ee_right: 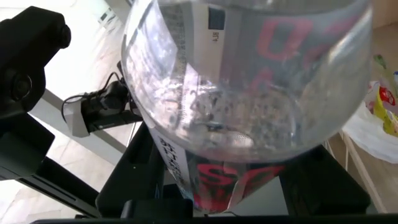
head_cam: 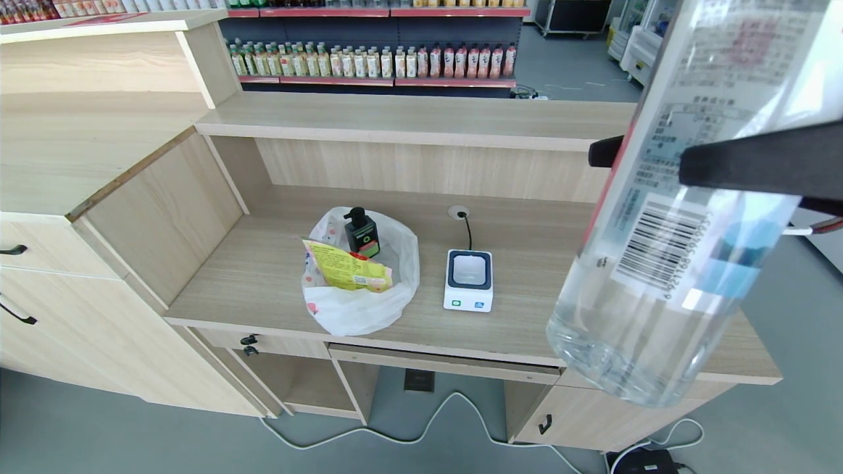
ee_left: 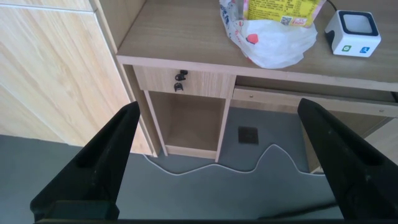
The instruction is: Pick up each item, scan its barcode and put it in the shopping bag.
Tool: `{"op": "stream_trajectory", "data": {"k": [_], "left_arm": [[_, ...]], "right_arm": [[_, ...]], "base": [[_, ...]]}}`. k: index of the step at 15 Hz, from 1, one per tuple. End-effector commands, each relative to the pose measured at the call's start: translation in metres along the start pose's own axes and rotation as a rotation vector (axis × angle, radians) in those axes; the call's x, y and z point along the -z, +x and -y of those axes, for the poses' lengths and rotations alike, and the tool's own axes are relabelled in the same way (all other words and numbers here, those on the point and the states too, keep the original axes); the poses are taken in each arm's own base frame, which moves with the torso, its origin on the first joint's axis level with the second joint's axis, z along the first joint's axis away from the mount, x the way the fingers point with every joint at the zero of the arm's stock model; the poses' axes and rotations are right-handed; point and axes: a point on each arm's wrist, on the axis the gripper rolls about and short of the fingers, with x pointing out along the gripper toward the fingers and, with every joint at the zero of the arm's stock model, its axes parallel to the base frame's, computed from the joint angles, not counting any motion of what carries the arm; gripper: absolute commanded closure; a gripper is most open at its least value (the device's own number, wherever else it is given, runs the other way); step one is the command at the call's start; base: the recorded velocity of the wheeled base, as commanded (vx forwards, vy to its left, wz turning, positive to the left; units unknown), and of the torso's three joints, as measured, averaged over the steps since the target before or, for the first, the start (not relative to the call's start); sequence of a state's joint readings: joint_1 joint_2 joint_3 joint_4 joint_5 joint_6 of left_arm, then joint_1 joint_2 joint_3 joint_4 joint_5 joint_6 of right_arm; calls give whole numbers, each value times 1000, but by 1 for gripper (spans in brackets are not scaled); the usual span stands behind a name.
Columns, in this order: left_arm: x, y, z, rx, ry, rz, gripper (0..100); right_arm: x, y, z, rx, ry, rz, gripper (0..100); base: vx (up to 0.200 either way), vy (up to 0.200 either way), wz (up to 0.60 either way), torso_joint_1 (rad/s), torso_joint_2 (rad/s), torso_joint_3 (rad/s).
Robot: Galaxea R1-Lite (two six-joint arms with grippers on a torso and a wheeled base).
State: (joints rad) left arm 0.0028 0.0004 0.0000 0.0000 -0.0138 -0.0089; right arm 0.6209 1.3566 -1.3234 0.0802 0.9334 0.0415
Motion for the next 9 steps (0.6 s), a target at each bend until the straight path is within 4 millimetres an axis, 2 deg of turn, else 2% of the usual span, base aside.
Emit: {"op": "stream_trajectory", "data": {"k": [1,4,6,7,9], "left_arm": [[0,0,0,0,0,0,0],[0,0,0,0,0,0,0],[0,0,0,0,0,0,0],[0,0,0,0,0,0,0],[0,0,0,0,0,0,0]], "right_arm": [[2,3,1,-10,7,-7,100],[3,7,1,-21,-22,-13,100],[12,5,14,26,-148,-35,100],[21,-8,34,166,-278,-72,100],[34,-24,51,394,-386,-156,100]], "base": [[0,0,0,0,0,0],[0,0,0,0,0,0],[0,0,0,0,0,0],[0,0,0,0,0,0],[0,0,0,0,0,0]]}}
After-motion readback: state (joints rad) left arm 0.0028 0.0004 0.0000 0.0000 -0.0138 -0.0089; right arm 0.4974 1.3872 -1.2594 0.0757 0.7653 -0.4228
